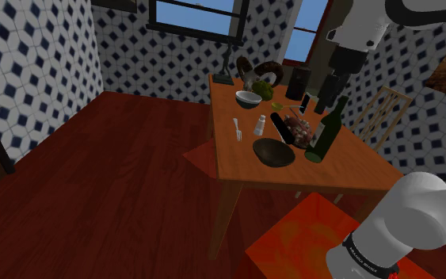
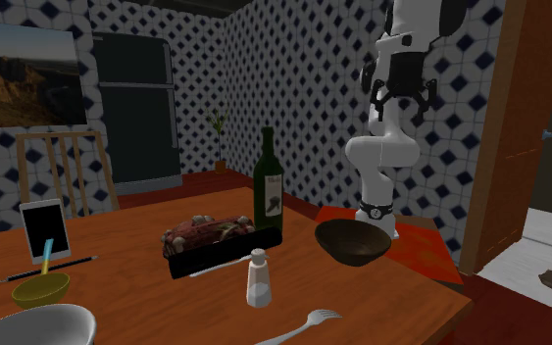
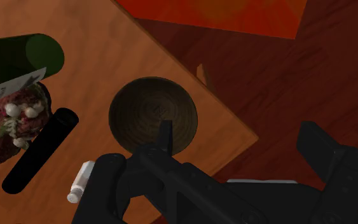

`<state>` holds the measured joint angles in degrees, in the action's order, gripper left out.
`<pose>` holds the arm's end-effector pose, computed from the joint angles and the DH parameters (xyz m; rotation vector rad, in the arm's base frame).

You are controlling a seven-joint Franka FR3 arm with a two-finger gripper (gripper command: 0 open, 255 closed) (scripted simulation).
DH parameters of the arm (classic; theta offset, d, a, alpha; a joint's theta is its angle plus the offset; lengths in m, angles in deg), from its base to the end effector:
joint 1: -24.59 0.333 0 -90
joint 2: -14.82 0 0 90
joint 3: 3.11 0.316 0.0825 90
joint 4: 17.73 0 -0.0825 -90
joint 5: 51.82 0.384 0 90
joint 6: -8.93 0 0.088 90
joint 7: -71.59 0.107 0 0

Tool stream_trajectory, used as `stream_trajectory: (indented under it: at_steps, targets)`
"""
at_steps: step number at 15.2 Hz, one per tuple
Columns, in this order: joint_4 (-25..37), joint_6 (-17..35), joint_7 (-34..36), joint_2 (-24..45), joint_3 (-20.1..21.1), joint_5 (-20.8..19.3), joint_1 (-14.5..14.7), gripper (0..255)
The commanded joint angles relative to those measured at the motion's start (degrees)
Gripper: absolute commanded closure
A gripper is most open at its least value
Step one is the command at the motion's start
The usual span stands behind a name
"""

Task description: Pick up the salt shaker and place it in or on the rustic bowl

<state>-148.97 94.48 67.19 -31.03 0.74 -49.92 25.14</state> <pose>0.2940 0.0341 0.6179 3.1192 0.2122 0.0023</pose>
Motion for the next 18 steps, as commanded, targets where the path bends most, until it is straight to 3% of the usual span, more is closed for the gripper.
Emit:
stream_trajectory:
  at_steps: [1,9,18]
  targets:
    - [0.0,0.0,0.0,0.0,0.0,0.0,0.0,0]
    - [0.4,12.3,-1.6,12.4,-2.7,-3.2,-2.9,0]
    - [6.3,23.3,-2.7,28.9,-5.7,-5.6,-5.7,0]
